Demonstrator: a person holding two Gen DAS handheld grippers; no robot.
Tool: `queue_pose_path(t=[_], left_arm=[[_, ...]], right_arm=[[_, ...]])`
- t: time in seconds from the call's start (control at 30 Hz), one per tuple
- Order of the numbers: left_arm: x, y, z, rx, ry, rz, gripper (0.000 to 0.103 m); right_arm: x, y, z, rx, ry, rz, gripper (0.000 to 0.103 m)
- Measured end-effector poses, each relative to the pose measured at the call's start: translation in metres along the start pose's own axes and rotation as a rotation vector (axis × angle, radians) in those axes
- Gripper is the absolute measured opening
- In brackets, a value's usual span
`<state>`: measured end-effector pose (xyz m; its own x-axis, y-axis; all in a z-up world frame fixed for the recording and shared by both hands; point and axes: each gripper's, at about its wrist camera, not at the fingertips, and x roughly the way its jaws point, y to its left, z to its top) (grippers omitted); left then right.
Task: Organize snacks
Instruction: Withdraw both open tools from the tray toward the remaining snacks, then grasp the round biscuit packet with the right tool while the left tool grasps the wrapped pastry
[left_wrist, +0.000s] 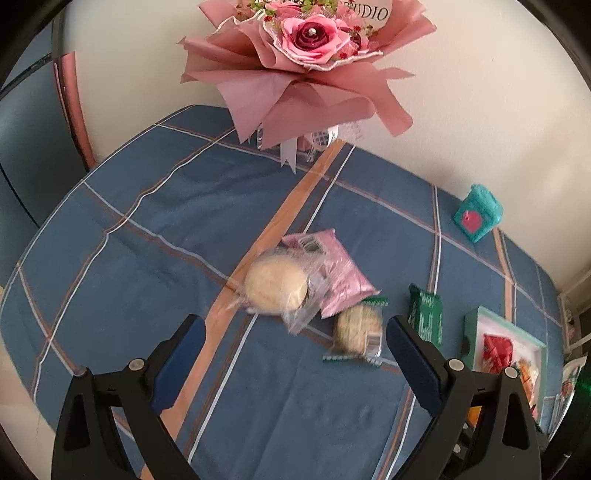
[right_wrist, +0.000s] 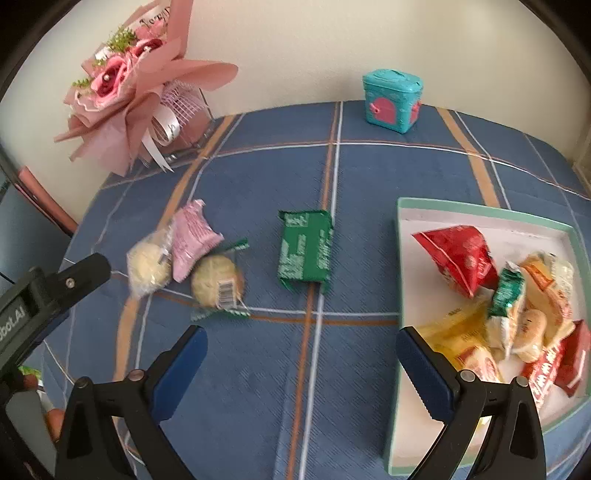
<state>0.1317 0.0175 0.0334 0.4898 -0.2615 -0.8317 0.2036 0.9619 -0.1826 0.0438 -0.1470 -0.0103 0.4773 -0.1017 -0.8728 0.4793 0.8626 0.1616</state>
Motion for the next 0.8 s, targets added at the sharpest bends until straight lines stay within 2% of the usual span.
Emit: queue_pose_path(t=[0.3,0.43,0.8], left_arm=[[0.016,0.02,0.022,-0.009,-0.012,0.01,0.102],[0.029,0.029,0.029,-0.011,0.003,0.026,0.102],[0.074,0.026,0.039,0.006,0.089,-0.018,0.102]], right_arm=[[0.026,0.024,0.006,-0.007,0.013,0.08,0.103],[0.041,0.039,0.011,-0.044,0.026,0.068,0.103],[0.079,0.063,0.018,-0.11,0.053,0.043,0.103]])
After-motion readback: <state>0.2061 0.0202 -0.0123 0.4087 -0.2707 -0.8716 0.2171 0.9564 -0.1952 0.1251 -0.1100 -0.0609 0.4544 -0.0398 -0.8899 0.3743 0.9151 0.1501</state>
